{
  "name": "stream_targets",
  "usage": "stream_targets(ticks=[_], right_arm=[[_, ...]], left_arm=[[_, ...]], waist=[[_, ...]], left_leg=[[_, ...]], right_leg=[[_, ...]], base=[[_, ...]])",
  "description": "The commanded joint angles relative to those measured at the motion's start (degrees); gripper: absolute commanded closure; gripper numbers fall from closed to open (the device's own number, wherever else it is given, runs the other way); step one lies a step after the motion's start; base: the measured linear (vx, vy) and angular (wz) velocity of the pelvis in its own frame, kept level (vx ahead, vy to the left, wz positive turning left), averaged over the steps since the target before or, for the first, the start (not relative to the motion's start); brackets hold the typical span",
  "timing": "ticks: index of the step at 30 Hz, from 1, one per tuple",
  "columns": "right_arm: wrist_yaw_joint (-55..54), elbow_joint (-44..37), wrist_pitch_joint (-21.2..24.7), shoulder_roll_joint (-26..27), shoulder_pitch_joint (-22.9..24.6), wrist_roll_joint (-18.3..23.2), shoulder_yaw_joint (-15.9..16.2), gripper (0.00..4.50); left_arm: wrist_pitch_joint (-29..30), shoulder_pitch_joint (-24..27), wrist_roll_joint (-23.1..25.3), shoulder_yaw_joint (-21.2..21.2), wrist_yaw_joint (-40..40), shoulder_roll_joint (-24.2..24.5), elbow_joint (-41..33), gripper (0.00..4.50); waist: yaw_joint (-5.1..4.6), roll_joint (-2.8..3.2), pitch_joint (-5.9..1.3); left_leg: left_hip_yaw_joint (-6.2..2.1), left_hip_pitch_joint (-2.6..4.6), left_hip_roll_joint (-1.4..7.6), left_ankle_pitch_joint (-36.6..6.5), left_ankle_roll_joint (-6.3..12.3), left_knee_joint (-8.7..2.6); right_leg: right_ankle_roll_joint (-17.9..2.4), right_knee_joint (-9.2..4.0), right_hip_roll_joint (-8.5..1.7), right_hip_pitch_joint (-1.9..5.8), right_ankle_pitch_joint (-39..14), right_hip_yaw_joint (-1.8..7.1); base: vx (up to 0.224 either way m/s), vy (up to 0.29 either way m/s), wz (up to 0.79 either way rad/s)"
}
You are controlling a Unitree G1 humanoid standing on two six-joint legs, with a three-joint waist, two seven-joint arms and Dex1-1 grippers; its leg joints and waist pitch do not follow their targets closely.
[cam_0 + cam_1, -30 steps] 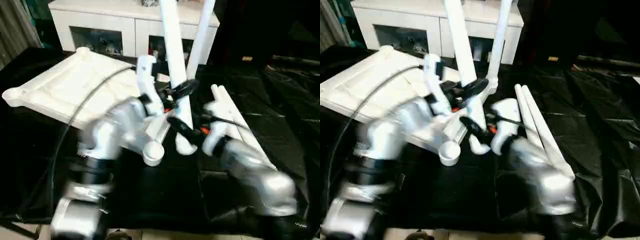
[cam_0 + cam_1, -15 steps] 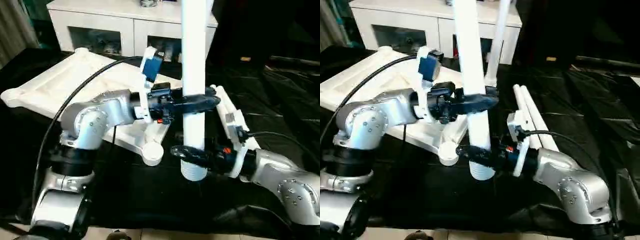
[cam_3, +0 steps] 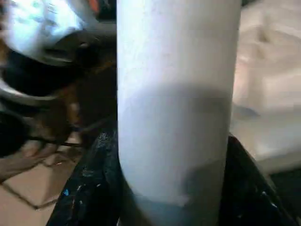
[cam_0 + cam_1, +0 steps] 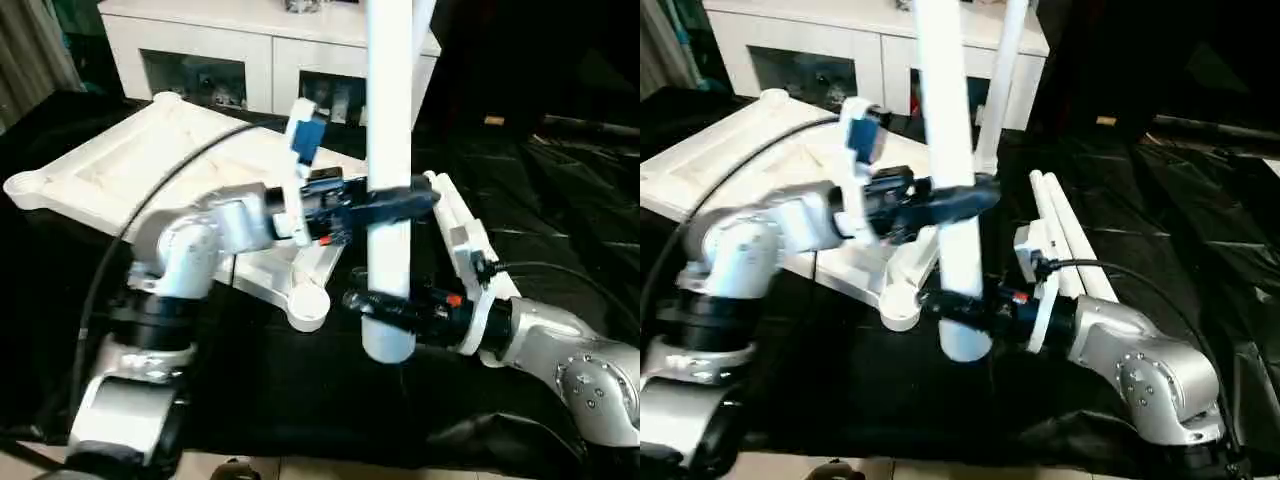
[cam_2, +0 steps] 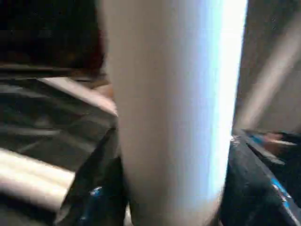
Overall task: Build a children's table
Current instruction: Pick table leg
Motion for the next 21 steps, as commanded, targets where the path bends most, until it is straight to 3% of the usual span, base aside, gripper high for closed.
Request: stream_targets(ticks=[1, 2, 5, 7, 15, 17, 21], right_arm=[[-1.62, 0.17, -0.80, -0.06, -0.59, -1.25, -0.45, 2.57], [-1.95, 0.26, -0.95, 0.10, -0.69, -1.36, -0.44, 2.58], [-2.57, 0.44, -1.27, 0.47, -0.94, -1.66, -0.24, 2.59], [-2.82, 0.63, -1.54, 0.57, -1.13, -2.03, 0.01, 2.59], [-3.65, 1.32, -2.63, 0.83, -2.26, -3.87, 0.77, 2.59], [-3.02, 1.29, -1.74, 1.13, -2.51, -2.43, 0.33, 2.03], [-1.37, 0.59, -0.33, -0.03, -2.69, -1.38, 0.14, 1.68]], left_arm=[[-0.97, -1.23, 3.81, -0.61, 5.45, -0.22, -0.31, 1.68], [-0.29, -1.24, 4.02, -0.43, 6.92, -0.46, -0.54, 2.13], [0.61, -0.91, 3.62, -0.25, 7.87, -0.70, -2.12, 2.13], [0.30, -0.88, 4.07, -0.39, 8.61, -0.81, -2.48, 2.45], [-0.52, -1.10, 4.56, 0.17, 11.15, -2.36, -2.34, 2.55], [-0.84, -1.12, 4.27, -0.32, 9.65, -1.90, -2.49, 2.55], [-1.68, -1.28, 4.12, -2.53, 4.14, 0.42, -3.31, 2.58]], waist=[[0.00, -0.24, -4.00], [-0.05, -0.24, -4.06], [-0.07, -0.32, -4.23], [-0.13, -0.46, -4.18], [-0.02, -0.69, -3.92], [-0.08, -0.69, -3.97], [-0.14, -0.72, -4.04]], left_leg=[[-0.28, 0.45, 1.49, -7.78, -1.49, -4.15], [-0.27, 0.46, 1.51, -7.11, -1.49, -4.08], [-0.20, 0.35, 1.43, -5.14, -0.92, -3.88], [-0.16, 0.25, 1.37, -4.82, -0.43, -3.83], [-0.06, 0.53, 1.48, -6.92, -0.60, -3.97], [-0.08, 0.46, 1.48, -6.64, -0.58, -3.98], [-0.12, 0.52, 1.44, -5.98, -0.07, -3.97]], right_leg=[[-8.83, -4.40, -3.84, 2.54, -9.30, 1.67], [-8.95, -4.18, -3.79, 2.53, -8.06, 1.67], [-10.06, -3.73, -3.71, 2.64, -4.82, 1.61], [-10.51, -3.72, -3.64, 2.70, -3.75, 1.61], [-9.71, -4.21, -3.73, 2.39, -8.43, 1.67], [-9.50, -4.21, -3.75, 2.42, -8.18, 1.67], [-9.32, -4.07, -3.67, 2.41, -7.07, 1.63]], base=[[0.000, 0.000, 0.00], [0.000, 0.000, 0.00], [0.000, 0.000, 0.00], [0.000, 0.000, 0.00], [0.000, 0.000, 0.00], [0.000, 0.000, 0.00], [0.000, 0.000, 0.00]])
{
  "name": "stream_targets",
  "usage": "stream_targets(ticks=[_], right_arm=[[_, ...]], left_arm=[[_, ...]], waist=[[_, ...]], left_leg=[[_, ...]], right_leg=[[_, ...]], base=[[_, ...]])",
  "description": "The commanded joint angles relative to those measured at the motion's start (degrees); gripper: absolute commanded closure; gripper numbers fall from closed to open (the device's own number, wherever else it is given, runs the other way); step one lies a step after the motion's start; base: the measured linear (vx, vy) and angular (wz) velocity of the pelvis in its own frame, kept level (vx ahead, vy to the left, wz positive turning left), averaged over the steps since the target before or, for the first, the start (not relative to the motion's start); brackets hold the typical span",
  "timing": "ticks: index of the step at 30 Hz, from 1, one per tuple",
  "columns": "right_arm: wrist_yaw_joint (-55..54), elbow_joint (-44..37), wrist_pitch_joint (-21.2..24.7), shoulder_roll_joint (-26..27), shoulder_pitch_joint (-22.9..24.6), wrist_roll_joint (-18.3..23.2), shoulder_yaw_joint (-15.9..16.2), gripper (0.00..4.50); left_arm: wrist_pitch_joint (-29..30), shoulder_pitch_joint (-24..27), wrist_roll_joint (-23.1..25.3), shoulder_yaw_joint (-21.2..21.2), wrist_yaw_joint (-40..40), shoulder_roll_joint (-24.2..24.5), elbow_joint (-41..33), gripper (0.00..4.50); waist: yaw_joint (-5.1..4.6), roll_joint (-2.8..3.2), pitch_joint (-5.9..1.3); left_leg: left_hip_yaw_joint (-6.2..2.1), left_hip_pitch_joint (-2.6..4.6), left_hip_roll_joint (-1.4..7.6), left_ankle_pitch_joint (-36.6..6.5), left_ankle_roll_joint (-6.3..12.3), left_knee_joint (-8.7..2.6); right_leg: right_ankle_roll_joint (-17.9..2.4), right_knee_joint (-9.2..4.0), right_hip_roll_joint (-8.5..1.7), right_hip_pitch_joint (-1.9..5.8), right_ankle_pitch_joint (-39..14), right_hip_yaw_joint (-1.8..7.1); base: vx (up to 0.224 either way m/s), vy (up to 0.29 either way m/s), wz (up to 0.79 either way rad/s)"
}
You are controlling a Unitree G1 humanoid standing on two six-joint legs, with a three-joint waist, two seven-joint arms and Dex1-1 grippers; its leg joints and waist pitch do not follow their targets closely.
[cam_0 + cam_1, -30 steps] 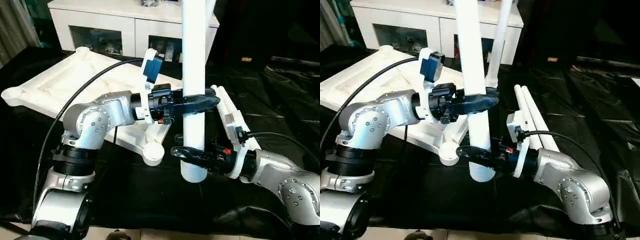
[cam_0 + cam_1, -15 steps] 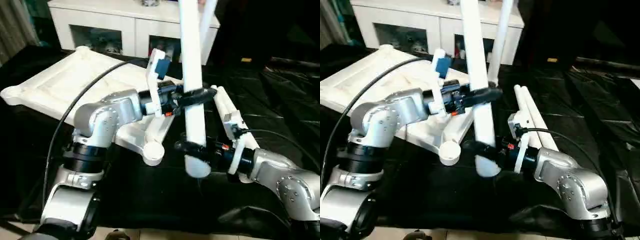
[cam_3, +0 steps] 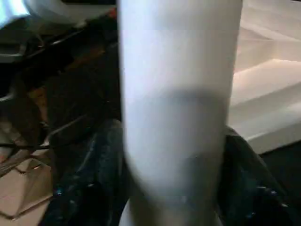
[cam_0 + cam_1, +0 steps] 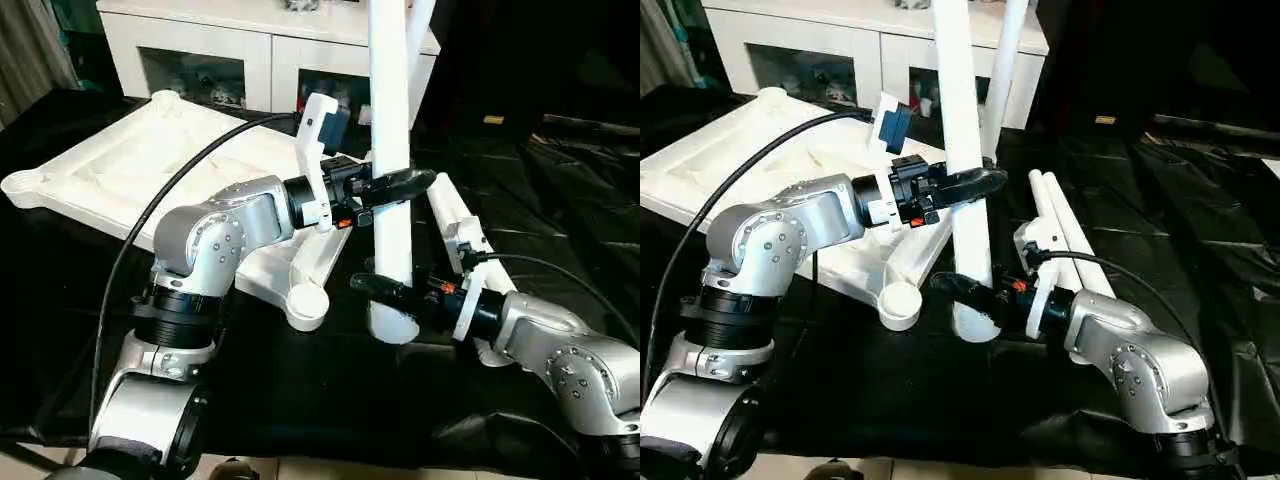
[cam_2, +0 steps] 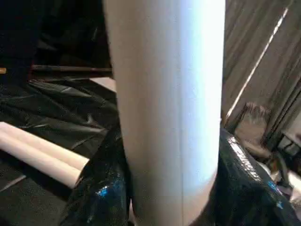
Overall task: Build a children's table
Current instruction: Pick table leg
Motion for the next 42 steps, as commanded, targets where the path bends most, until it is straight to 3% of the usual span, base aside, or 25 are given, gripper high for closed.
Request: stream_targets(ticks=[1, 5, 11, 22, 33, 35, 42], right_arm=[[2.02, -1.24, 0.83, -1.89, -0.97, 0.96, -0.10, 1.56], [6.03, -0.63, 1.94, -5.07, -1.96, 1.99, -0.41, 1.46], [10.24, -0.20, 2.73, -7.93, -3.18, 2.69, 0.85, 1.46], [13.62, 1.38, 1.83, -8.89, -4.55, 0.65, 4.29, 1.46], [15.05, 2.44, 1.44, -9.16, -5.46, 0.19, 4.78, 1.46], [15.17, 2.53, 1.44, -9.08, -5.49, 0.15, 4.83, 1.81], [15.46, 2.94, 1.27, -8.43, -5.68, 0.30, 4.87, 2.24]], left_arm=[[-1.25, -1.04, 0.77, -2.12, -4.12, 1.56, -1.56, 2.59], [-1.64, -1.12, 0.39, -4.93, -10.27, 4.04, -2.85, 2.65], [-1.74, -1.91, -1.27, -4.47, -12.65, 3.88, -2.36, 2.66], [-0.47, -1.55, -2.96, -4.33, -14.56, 3.29, -3.84, 2.67], [-0.02, -1.17, -3.37, -4.88, -15.56, 3.77, -4.65, 2.68], [0.00, -1.22, -3.35, -4.89, -15.66, 3.73, -4.64, 2.68], [0.35, -1.27, -3.53, -4.44, -15.20, 3.00, -4.64, 2.68]], waist=[[-0.07, -0.46, -4.05], [-0.11, -0.51, -3.97], [0.05, -0.74, -4.03], [0.02, -1.03, -4.07], [0.08, -1.29, -4.14], [0.07, -1.32, -4.11], [0.11, -1.23, -4.18]], left_leg=[[-0.13, 0.64, 1.48, -6.09, -0.28, -3.92], [-0.01, 0.66, 1.51, -6.14, -0.29, -3.92], [0.02, 0.59, 1.53, -5.99, -0.25, -3.82], [0.03, 0.61, 1.59, -5.80, -0.04, -3.74], [0.04, 0.66, 1.58, -5.16, -0.02, -3.67], [0.06, 0.63, 1.57, -5.38, -0.01, -3.67], [0.02, 0.63, 1.60, -5.42, -0.02, -3.65]], right_leg=[[-9.16, -4.06, -3.66, 2.45, -7.24, 1.66], [-9.57, -4.01, -3.68, 2.42, -7.27, 1.66], [-10.14, -3.94, -3.77, 2.57, -7.49, 1.68], [-10.69, -3.90, -3.84, 2.52, -7.46, 1.62], [-11.03, -3.70, -3.78, 2.56, -6.07, 1.60], [-11.10, -3.74, -3.79, 2.58, -6.38, 1.61], [-11.40, -3.66, -3.80, 2.64, -5.78, 1.60]], base=[[0.000, 0.000, 0.00], [0.000, 0.000, 0.00], [0.000, 0.000, 0.00], [0.000, 0.000, 0.00], [0.000, 0.000, 0.00], [0.000, 0.000, 0.00], [0.000, 0.000, 0.00]])
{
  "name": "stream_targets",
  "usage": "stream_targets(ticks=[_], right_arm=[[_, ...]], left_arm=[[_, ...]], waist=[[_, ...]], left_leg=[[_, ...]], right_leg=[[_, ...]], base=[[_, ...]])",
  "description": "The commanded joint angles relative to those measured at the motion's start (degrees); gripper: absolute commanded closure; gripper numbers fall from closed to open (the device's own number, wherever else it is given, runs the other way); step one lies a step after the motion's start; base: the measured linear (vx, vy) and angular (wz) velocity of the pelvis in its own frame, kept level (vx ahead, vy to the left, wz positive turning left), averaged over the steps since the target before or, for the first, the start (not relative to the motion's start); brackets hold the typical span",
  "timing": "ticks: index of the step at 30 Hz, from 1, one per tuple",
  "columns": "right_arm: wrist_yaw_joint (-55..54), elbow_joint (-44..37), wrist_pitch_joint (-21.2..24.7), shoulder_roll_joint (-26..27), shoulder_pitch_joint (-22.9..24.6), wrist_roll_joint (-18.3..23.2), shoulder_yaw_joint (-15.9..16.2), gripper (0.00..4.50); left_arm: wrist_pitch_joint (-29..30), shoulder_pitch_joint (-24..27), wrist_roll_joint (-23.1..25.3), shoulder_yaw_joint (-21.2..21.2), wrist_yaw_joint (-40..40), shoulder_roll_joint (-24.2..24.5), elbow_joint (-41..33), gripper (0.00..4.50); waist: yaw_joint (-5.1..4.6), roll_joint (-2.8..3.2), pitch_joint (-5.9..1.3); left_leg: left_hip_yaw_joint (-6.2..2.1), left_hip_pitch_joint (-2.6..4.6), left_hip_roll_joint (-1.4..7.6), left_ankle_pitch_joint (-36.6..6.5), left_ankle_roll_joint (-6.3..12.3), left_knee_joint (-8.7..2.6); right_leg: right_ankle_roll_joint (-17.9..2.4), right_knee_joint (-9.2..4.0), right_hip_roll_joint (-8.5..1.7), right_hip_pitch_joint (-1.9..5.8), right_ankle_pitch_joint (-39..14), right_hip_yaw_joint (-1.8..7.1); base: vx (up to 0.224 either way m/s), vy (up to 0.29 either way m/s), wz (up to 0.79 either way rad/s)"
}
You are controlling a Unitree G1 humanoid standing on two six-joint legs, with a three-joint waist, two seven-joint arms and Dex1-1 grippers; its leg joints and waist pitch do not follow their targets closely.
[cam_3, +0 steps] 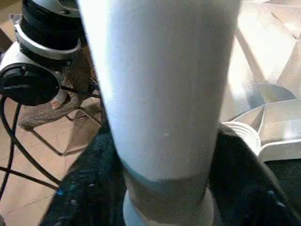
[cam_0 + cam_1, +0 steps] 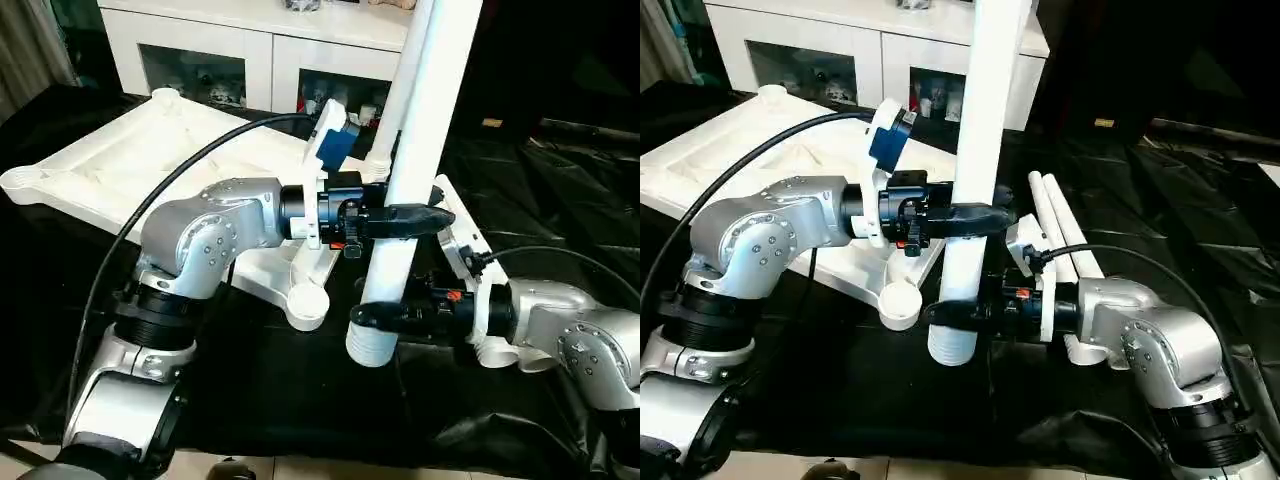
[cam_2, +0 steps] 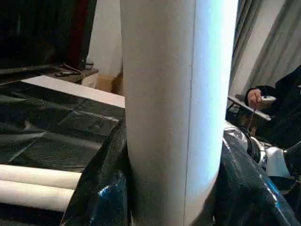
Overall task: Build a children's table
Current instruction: Pick table leg
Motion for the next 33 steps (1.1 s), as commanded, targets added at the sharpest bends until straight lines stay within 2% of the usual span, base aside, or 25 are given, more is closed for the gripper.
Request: stream_targets(ticks=[1, 3, 12, 14, 17, 18, 19, 21, 22, 24, 27, 30, 32, 33], right_arm=[[0.10, 0.45, -0.75, -0.42, -0.89, -0.38, -0.10, 2.24], [0.11, 0.54, -0.90, -0.20, -0.79, -0.40, -0.12, 2.50], [0.34, 0.91, -1.68, 0.14, -0.21, -0.48, -0.45, 2.58], [0.23, 1.04, -1.89, 0.20, -0.19, -0.48, -0.50, 2.59], [0.09, 1.07, -2.18, 0.39, -0.11, -0.41, -0.75, 2.59], [0.02, 1.10, -2.23, 0.51, -0.08, -0.39, -0.92, 2.61], [-0.11, 1.18, -2.32, 0.73, -0.06, -0.37, -1.18, 2.61], [-0.37, 1.26, -2.53, 1.01, 0.00, -0.29, -1.61, 2.61], [-1.12, 1.43, -3.01, 1.76, 0.15, 0.24, -2.77, 2.61], [-1.63, 1.57, -3.36, 2.26, 0.22, 0.67, -3.55, 2.61], [-3.69, 2.52, -3.86, 3.75, 0.17, 1.63, -5.81, 2.61], [-7.21, 4.43, -5.53, 5.59, 0.13, 1.23, -8.43, 2.61], [-9.36, 5.64, -7.12, 6.26, 0.06, -0.20, -9.36, 2.61], [-12.08, 7.14, -9.73, 6.65, 0.04, -3.28, -9.88, 2.61]], left_arm=[[0.32, -1.09, -1.03, -0.32, -0.15, -0.51, -1.39, 2.68], [0.49, -1.00, -1.13, -0.18, -0.05, -0.64, -1.43, 2.68], [0.18, -0.95, -0.26, 0.07, 0.95, -0.73, -0.99, 2.68], [0.84, -1.05, -0.59, 0.49, 1.37, -0.94, -0.61, 1.98], [1.48, -1.27, -1.87, 2.07, 2.07, -1.76, -0.14, 1.95], [0.84, -1.24, -1.73, 2.30, 2.19, -1.94, -0.07, 1.76], [-0.44, -1.17, -1.36, 2.66, 2.44, -2.24, 0.07, 1.76], [-2.05, -0.94, -1.69, 4.09, 3.50, -3.43, 0.68, 1.55], [-4.72, -0.42, -3.99, 8.17, 6.00, -6.51, 2.29, 1.55], [-5.78, -0.14, -5.78, 10.81, 7.82, -8.43, 3.31, 1.55], [-9.42, -0.31, -9.24, 17.08, 12.79, -12.72, 6.33, 1.55], [-11.74, 0.26, -13.01, 21.93, 14.66, -14.83, 9.11, 1.55], [-12.56, 0.77, -13.24, 23.02, 14.43, -14.61, 10.31, 1.55], [-14.34, 1.35, -8.28, 20.98, 12.94, -11.75, 11.69, 1.55]], waist=[[0.05, -0.33, -4.15], [0.06, -0.35, -4.12], [0.09, -0.20, -4.17], [0.10, -0.21, -4.18], [0.10, -0.22, -4.21], [0.16, -0.24, -4.25], [0.16, -0.22, -4.20], [0.16, -0.25, -4.22], [0.18, -0.18, -4.20], [0.29, -0.29, -4.27], [0.32, -0.23, -4.16], [0.35, -0.33, -4.22], [0.30, -0.22, -4.26], [0.24, -0.26, -4.24]], left_leg=[[-0.02, 0.67, 1.61, -5.57, -0.16, -3.65], [0.00, 0.68, 1.57, -5.65, -0.14, -3.65], [-0.04, 0.72, 1.58, -5.69, -0.14, -3.64], [-0.04, 0.69, 1.56, -5.78, -0.16, -3.62], [-0.02, 0.68, 1.54, -5.41, -0.06, -3.56], [-0.03, 0.68, 1.53, -5.26, -0.03, -3.54], [-0.04, 0.66, 1.54, -5.37, 0.13, -3.57], [-0.05, 0.62, 1.51, -5.52, 0.12, -3.56], [-0.06, 0.57, 1.55, -5.56, 0.14, -3.57], [-0.06, 0.51, 1.50, -6.02, 0.13, -3.45], [-0.12, 0.52, 1.39, -6.95, 0.32, -3.49], [-0.12, 0.52, 1.32, -7.11, 0.21, -3.46], [-0.14, 0.70, 1.33, -7.00, 0.12, -3.54], [-0.21, 0.65, 1.40, -6.45, 0.24, -3.65]], right_leg=[[-11.39, -3.70, -3.80, 2.61, -5.76, 1.58], [-11.44, -3.74, -3.79, 2.62, -5.97, 1.60], [-11.84, -3.64, -3.76, 2.63, -5.05, 1.57], [-11.90, -3.64, -3.75, 2.69, -4.98, 1.57], [-12.25, -3.57, -3.75, 2.71, -4.32, 1.56], [-12.36, -3.52, -3.78, 2.76, -4.08, 1.57], [-12.42, -3.62, -3.75, 2.73, -3.96, 1.56], [-12.48, -3.64, -3.80, 2.83, -4.08, 1.54], [-12.67, -3.65, -3.84, 2.85, -4.03, 1.57], [-13.79, -3.62, -3.90, 2.99, -3.04, 1.50], [-13.20, -3.91, -3.82, 2.95, -4.35, 1.48], [-12.70, -4.10, -3.88, 2.94, -5.81, 1.46], [-12.21, -4.08, -3.71, 2.79, -6.05, 1.42], [-11.38, -4.21, -3.72, 2.63, -5.94, 1.43]], base=[[0.000, 0.000, 0.00], [0.000, 0.000, 0.00], [0.000, 0.000, 0.00], [0.000, 0.000, 0.00], [0.000, 0.000, 0.00], [0.000, 0.000, 0.00], [0.000, 0.000, 0.00], [0.000, 0.000, 0.00], [0.000, 0.000, 0.00], [0.000, 0.000, 0.00], [0.000, 0.000, 0.00], [0.000, 0.000, 0.00], [0.000, 0.000, 0.00], [0.000, 0.000, 0.00]])
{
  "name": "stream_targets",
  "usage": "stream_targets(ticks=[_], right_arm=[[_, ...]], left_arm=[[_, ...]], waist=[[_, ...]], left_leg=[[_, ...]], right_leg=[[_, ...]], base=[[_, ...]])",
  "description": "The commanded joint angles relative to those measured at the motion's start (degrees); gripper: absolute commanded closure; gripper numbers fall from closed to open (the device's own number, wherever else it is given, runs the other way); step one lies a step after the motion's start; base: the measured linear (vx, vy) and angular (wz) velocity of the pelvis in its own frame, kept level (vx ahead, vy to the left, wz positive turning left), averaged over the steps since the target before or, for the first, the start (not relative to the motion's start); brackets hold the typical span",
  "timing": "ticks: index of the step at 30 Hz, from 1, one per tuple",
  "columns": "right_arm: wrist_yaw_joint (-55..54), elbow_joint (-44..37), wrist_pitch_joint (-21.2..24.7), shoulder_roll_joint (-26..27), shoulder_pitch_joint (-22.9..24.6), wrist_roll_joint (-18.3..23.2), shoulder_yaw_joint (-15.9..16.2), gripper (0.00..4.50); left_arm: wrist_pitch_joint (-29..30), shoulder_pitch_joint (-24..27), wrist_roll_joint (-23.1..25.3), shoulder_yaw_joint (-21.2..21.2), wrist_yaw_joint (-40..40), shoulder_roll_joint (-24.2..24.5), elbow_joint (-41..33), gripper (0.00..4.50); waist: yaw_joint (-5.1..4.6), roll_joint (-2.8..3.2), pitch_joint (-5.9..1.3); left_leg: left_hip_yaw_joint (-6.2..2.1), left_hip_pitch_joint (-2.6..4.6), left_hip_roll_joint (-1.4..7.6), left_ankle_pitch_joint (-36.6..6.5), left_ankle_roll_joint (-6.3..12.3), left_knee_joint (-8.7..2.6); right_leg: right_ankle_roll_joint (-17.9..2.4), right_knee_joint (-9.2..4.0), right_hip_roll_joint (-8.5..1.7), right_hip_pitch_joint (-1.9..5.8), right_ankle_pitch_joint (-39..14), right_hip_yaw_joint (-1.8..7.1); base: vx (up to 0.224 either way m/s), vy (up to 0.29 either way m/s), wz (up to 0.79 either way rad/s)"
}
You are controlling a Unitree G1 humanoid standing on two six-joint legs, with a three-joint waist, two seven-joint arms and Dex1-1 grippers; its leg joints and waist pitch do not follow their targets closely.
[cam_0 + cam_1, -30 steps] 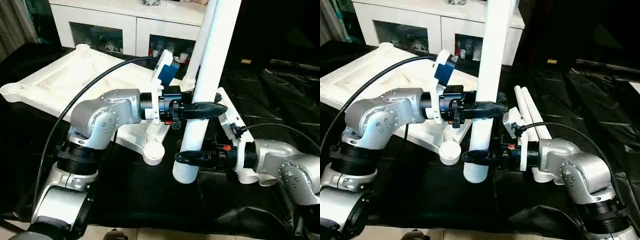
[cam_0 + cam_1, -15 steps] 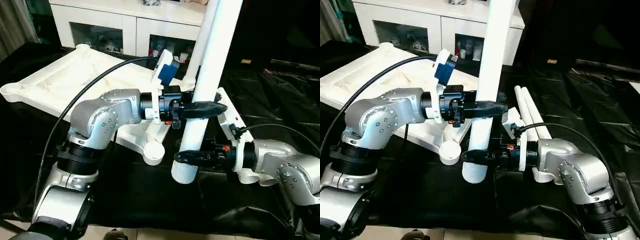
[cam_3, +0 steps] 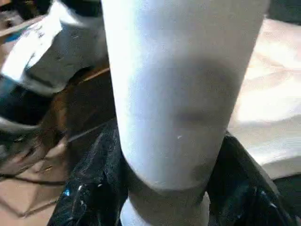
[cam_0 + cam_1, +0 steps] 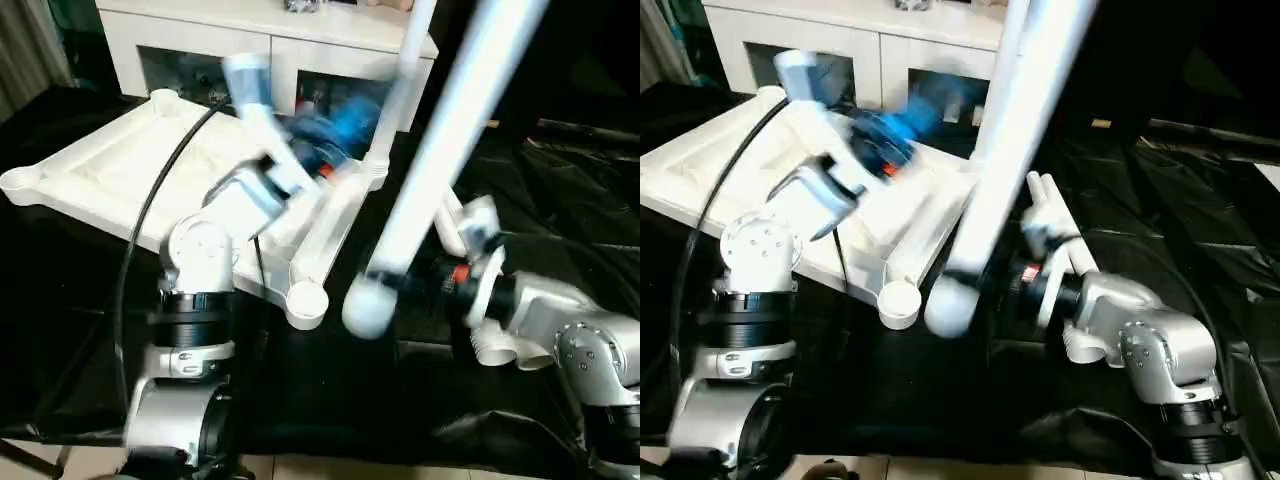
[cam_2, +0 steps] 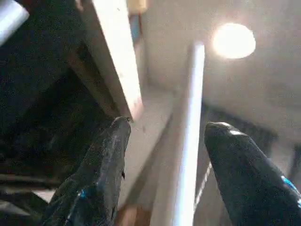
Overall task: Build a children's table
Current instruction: Pick table leg, then rotate table base
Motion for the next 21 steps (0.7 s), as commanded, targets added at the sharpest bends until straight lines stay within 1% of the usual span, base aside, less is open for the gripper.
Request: stream_targets(ticks=[1, 2, 3, 4, 5, 6, 7, 8, 9, 10, 11, 12, 13, 14, 15, 16, 17, 18, 19, 20, 21], right_arm=[[-3.91, 2.19, -4.07, -0.03, -0.25, -3.90, -2.16, 2.61], [-6.75, 3.75, -7.93, -0.56, 0.13, -8.82, -1.04, 2.62], [-6.75, 3.75, -7.93, -0.56, 0.13, -8.82, -1.04, 2.62], [-7.14, 4.12, -8.47, -0.48, 0.23, -9.26, -1.00, 2.62], [-8.42, 5.39, -10.69, -0.12, 0.62, -10.78, -1.00, 2.62], [-9.98, 6.87, -12.58, -0.14, 0.87, -13.12, -0.40, 2.62], [-10.87, 7.76, -13.74, -0.30, 1.11, -14.71, 0.19, 2.62], [-11.22, 8.09, -14.20, -0.37, 1.19, -15.31, 0.44, 2.62], [-12.36, 8.99, -15.58, -0.48, 1.47, -17.06, 1.13, 2.62], [-12.77, 9.16, -15.74, -0.25, 1.51, -17.19, 1.02, 2.62], [-13.54, 9.10, -15.66, 0.56, 1.65, -16.79, 0.37, 2.62], [-13.54, 9.10, -15.66, 0.56, 1.65, -16.79, 0.37, 2.62], [-14.28, 8.45, -15.16, 1.61, 2.12, -16.09, -0.64, 2.62], [-14.28, 8.45, -15.16, 1.61, 2.12, -16.09, -0.64, 2.62], [-14.28, 8.12, -15.21, 1.78, 2.43, -16.02, -0.78, 2.62], [-14.15, 7.71, -15.22, 1.74, 2.87, -16.09, -0.70, 2.62], [-13.64, 7.25, -15.40, 1.48, 3.52, -16.33, -0.30, 2.62], [-13.38, 6.96, -15.64, 1.34, 4.02, -16.55, -0.04, 2.62], [-13.19, 6.68, -15.82, 1.25, 4.54, -16.62, 0.14, 2.62], [-13.10, 6.58, -15.95, 1.22, 4.81, -16.64, 0.21, 2.62], [-13.06, 6.36, -16.02, 1.16, 5.07, -16.63, 0.26, 2.62]], left_arm=[[-2.25, 0.63, 5.67, -2.68, -1.29, 3.05, 2.01, 1.55], [-5.37, 1.26, 15.59, -10.40, -5.07, 9.35, 3.81, 1.55], [-5.37, 1.26, 15.59, -10.40, -5.07, 9.35, 3.81, 1.55], [-6.97, 1.45, 18.08, -12.57, -6.18, 10.88, 4.34, 1.55], [-12.26, 1.95, 25.87, -19.38, -9.73, 15.81, 6.34, 1.55], [-17.44, 1.83, 32.42, -24.90, -11.90, 19.66, 9.56, 1.55], [-21.41, 1.52, 37.42, -29.16, -13.40, 22.46, 12.49, 1.55], [-22.87, 1.36, 39.16, -30.59, -13.95, 23.39, 13.72, 1.55], [-27.32, 0.91, 44.45, -35.12, -16.11, 26.33, 17.61, 1.55], [-28.85, 0.74, 45.99, -36.34, -16.95, 27.09, 18.87, 1.55], [-31.20, 0.18, 48.77, -38.77, -19.36, 28.91, 21.71, 1.55], [-31.20, 0.18, 48.77, -38.77, -19.36, 28.91, 21.71, 1.55], [-32.67, -1.24, 51.24, -40.75, -22.86, 30.85, 25.53, 1.55], [-32.67, -1.24, 51.24, -40.75, -22.86, 30.85, 25.53, 1.55], [-32.72, -1.99, 51.85, -41.30, -24.11, 31.35, 27.04, 1.55], [-33.39, -2.79, 53.06, -42.02, -24.31, 31.78, 28.63, 1.55], [-34.84, -3.97, 54.58, -43.06, -24.67, 32.15, 31.25, 1.55], [-36.28, -4.77, 55.73, -43.75, -24.74, 32.39, 33.16, 1.55], [-37.60, -5.72, 56.57, -44.17, -24.86, 32.33, 35.47, 1.55], [-38.43, -6.35, 57.02, -44.30, -25.00, 32.16, 37.02, 1.55], [-39.05, -6.82, 57.19, -44.18, -25.41, 32.00, 38.13, 1.55]], waist=[[-0.01, -0.08, -4.24], [0.08, -0.07, -4.17], [-0.16, 0.07, -4.25], [-0.22, 0.14, -4.26], [0.06, 0.11, -4.18], [-0.24, 0.41, -4.39], [-0.06, 0.67, -4.32], [-0.37, 0.39, -4.30], [-0.02, 0.58, -4.39], [-0.37, 0.52, -4.34], [-0.25, 1.17, -4.68], [-0.41, 0.90, -4.69], [-0.37, 1.51, -4.74], [-0.46, 1.29, -4.64], [-0.28, 1.42, -4.63], [-0.35, 1.52, -4.53], [-0.29, 1.86, -4.49], [-0.30, 1.81, -4.37], [-0.38, 1.80, -4.30], [-0.49, 1.64, -4.21], [-0.33, 2.06, -4.34]], left_leg=[[-0.24, 0.70, 1.41, -6.66, -0.18, -3.90], [-0.40, 0.82, 1.49, -6.42, -0.21, -4.12], [-0.28, 0.84, 1.44, -6.30, -0.60, -4.09], [-0.29, 0.92, 1.42, -6.18, -1.00, -4.13], [-0.44, 0.93, 1.55, -5.93, -0.56, -4.25], [-0.32, 1.04, 1.54, -5.87, -1.23, -4.24], [-0.36, 1.22, 1.56, -5.94, -1.14, -4.23], [-0.30, 0.99, 1.45, -6.13, -1.49, -4.34], [-0.40, 1.14, 1.43, -5.59, -1.71, -4.32], [-0.32, 0.89, 1.40, -5.79, -2.07, -4.41], [-0.35, 1.21, 1.50, -5.26, -2.59, -4.26], [-0.30, 0.96, 1.45, -4.68, -2.55, -4.20], [-0.28, 1.01, 1.45, -4.73, -2.46, -4.07], [-0.14, 0.97, 1.36, -5.20, -2.28, -4.08], [-0.10, 1.12, 1.46, -6.35, -2.58, -4.14], [-0.15, 1.12, 1.52, -7.47, -2.73, -4.20], [-0.21, 1.16, 1.57, -8.13, -2.95, -4.20], [-0.17, 1.15, 1.48, -8.95, -2.86, -4.28], [-0.27, 1.13, 1.51, -10.65, -2.94, -4.40], [-0.29, 0.98, 1.49, -11.05, -3.05, -4.46], [-0.33, 1.10, 1.56, -11.12, -3.26, -4.40]], right_leg=[[-9.73, -4.22, -3.59, 2.41, -7.02, 1.42], [-7.53, -4.63, -3.65, 2.22, -8.74, 1.46], [-6.69, -4.33, -3.49, 2.24, -8.80, 1.56], [-6.64, -4.18, -3.53, 2.29, -8.50, 1.57], [-6.13, -4.74, -3.76, 2.15, -8.47, 1.56], [-6.16, -3.96, -3.61, 2.19, -7.02, 1.59], [-6.04, -4.25, -3.55, 1.88, -6.84, 1.56], [-5.43, -4.04, -3.52, 2.19, -6.55, 1.70], [-5.56, -4.11, -3.65, 2.03, -5.72, 1.60], [-5.72, -3.86, -3.58, 2.27, -5.11, 1.67], [-6.86, -3.46, -3.73, 2.18, -2.64, 1.60], [-8.09, -3.08, -3.69, 2.37, 0.13, 1.58], [-9.51, -2.96, -3.74, 2.23, 2.17, 1.57], [-9.88, -3.07, -3.68, 2.21, 2.25, 1.59], [-11.12, -3.05, -3.79, 2.18, 2.08, 1.56], [-11.80, -3.02, -3.75, 2.21, 1.72, 1.53], [-12.05, -2.92, -3.83, 2.22, 1.41, 1.53], [-11.93, -3.25, -3.77, 2.19, 0.36, 1.55], [-11.42, -3.46, -3.95, 2.35, -2.51, 1.65], [-11.11, -3.62, -4.06, 2.47, -3.92, 1.74], [-11.34, -3.51, -4.22, 2.47, -4.00, 1.78]], base=[[0.000, 0.000, 0.00], [0.000, 0.000, 0.00], [0.000, 0.000, 0.00], [0.000, 0.000, 0.00], [0.000, 0.000, 0.00], [0.000, 0.000, 0.00], [0.000, 0.000, 0.00], [0.000, 0.000, 0.00], [0.000, 0.000, 0.00], [0.000, 0.000, 0.00], [0.000, 0.000, 0.00], [0.000, 0.000, 0.00], [0.000, 0.000, 0.00], [0.000, 0.000, 0.00], [0.000, 0.000, 0.00], [0.000, 0.000, 0.00], [0.000, 0.000, 0.00], [0.000, 0.000, 0.00], [0.000, 0.000, 0.00], [0.000, 0.000, 0.00], [0.000, 0.000, 0.00]])
